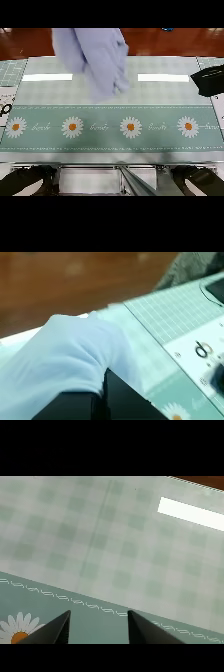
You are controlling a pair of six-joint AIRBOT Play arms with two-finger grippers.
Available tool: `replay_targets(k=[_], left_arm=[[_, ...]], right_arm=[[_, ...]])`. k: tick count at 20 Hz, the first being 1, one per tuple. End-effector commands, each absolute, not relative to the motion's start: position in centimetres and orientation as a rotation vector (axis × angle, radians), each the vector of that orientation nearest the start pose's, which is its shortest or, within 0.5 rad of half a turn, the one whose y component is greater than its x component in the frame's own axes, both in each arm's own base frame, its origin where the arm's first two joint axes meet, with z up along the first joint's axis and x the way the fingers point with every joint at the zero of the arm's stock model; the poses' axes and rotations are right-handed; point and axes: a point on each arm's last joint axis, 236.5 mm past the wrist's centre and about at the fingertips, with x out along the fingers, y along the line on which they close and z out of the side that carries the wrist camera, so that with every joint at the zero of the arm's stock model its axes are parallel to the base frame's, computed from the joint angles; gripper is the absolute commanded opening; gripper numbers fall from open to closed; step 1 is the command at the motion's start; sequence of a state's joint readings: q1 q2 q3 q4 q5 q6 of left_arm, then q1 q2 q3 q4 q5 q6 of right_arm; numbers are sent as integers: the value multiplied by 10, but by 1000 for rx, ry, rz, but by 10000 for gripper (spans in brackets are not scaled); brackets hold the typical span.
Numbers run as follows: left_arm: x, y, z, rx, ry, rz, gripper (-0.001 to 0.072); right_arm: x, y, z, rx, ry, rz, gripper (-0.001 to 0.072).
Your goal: Fold the shirts.
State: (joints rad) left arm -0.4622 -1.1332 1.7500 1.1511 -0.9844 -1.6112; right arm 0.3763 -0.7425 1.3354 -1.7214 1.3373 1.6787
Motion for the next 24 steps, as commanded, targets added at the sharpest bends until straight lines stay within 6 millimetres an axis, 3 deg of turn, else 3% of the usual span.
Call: replay_targets(k=[1,4,7,10,13,14,15,16,17,19,20,22,23,24], left_arm=[[324,-298,299,-322,596,-772,18],[311,-301,236,-439,676,-718,19],[289,-287,146,-500,831,-644,19],[273,-264,59,-519,977,-522,19],[267,-238,3,-535,1047,-411,20],[259,-231,-14,-532,1099,-379,69],[249,-223,-30,-504,1170,-354,317],[244,-212,-37,-446,1213,-346,504],[246,-192,-38,-331,1223,-358,507],[271,-132,-12,-273,1228,-241,507],[293,-103,16,-318,1167,-177,506],[334,-56,71,-403,974,-95,507],[345,-38,85,-455,917,-59,506],[351,-30,85,-553,909,-44,506]], right_arm=[[286,71,246,-100,742,160,409],[287,65,235,-86,764,122,409],[287,66,208,-72,822,104,410],[293,69,170,-67,868,92,409],[298,67,107,-66,955,50,409],[293,69,85,-63,1013,47,409],[289,72,66,-58,1069,47,409],[287,79,52,-28,1119,52,410],[290,88,50,-4,1124,74,410],[316,77,80,9,1013,47,410],[326,58,99,29,972,-5,410],[331,-2,122,50,947,-158,410],[321,-37,119,75,975,-263,410],[307,-63,108,118,1026,-347,410]])
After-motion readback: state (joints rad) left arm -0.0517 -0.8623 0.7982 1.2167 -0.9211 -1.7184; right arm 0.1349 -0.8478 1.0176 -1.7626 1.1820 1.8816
